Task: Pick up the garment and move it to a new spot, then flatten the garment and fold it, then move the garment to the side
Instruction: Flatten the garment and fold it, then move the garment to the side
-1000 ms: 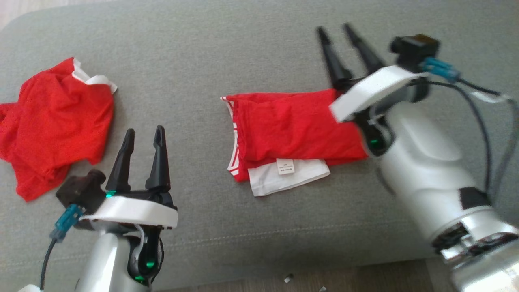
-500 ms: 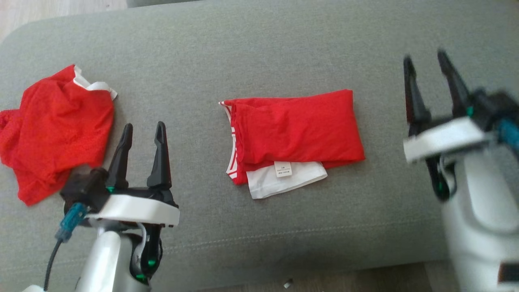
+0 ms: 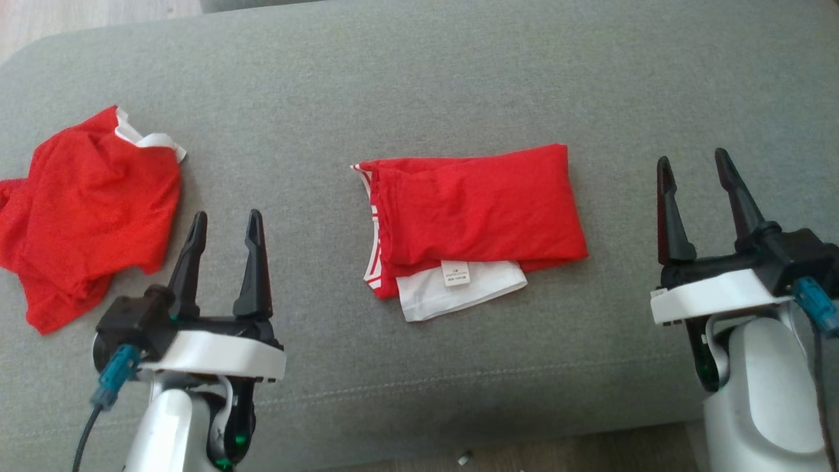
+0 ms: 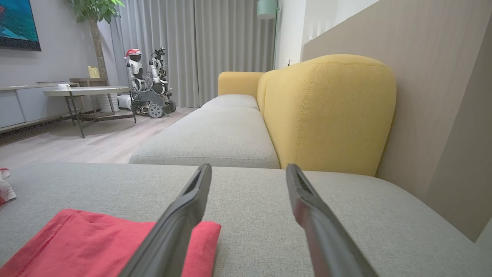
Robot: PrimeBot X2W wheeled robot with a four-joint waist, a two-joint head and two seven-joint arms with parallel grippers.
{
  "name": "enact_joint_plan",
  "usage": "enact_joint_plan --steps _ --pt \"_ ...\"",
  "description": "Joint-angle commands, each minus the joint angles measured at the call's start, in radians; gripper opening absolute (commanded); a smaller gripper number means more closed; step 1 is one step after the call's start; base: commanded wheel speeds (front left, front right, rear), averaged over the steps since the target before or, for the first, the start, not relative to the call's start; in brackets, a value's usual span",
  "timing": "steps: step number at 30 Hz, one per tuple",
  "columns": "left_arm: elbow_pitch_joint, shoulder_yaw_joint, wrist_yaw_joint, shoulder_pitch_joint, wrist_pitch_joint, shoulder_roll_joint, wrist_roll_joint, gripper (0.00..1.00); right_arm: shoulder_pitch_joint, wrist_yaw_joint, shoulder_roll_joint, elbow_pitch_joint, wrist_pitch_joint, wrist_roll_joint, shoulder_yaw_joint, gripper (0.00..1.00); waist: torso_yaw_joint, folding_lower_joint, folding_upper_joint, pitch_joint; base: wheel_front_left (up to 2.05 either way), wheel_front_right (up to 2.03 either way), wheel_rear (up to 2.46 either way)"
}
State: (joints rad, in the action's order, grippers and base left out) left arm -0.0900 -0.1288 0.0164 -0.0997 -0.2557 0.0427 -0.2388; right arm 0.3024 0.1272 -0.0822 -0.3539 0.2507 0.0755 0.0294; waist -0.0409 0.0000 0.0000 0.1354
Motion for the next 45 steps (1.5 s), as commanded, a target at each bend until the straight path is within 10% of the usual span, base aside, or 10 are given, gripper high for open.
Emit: enact_joint_plan --steps 1,33,34,35,45 --pt "0.037 0.034 -0.007 -0.016 -0.006 0.008 0.009 1.00 0.006 0.003 0.011 0.043 0.011 0.010 0.021 1.00 0.000 0.0000 0.0000 -0.001 0.00 0.00 0.00" --pt "0.042 -0.020 0.003 -0.126 -0.006 0.008 -0.025 1.00 0.225 0.003 0.020 -0.332 -0.179 -0.177 0.069 1.00 0.090 0.0000 0.0000 0.211 0.00 0.00 0.00" --pt "0.042 -0.018 0.003 -0.127 -0.006 0.008 -0.024 1.00 0.231 0.003 0.021 -0.339 -0.176 -0.176 0.068 0.65 0.089 0.0000 0.0000 0.213 0.00 0.00 0.00" --pt "0.042 -0.017 0.003 -0.128 -0.006 0.008 -0.023 1.00 0.237 0.003 0.022 -0.346 -0.175 -0.173 0.070 0.00 0.088 0.0000 0.0000 0.215 0.00 0.00 0.00" --pt "0.037 -0.006 0.017 -0.139 -0.006 0.008 -0.003 1.00 0.312 0.003 -0.029 -0.349 -0.102 -0.055 0.106 0.00 0.043 0.0000 0.0000 0.220 0.00 0.00 0.00"
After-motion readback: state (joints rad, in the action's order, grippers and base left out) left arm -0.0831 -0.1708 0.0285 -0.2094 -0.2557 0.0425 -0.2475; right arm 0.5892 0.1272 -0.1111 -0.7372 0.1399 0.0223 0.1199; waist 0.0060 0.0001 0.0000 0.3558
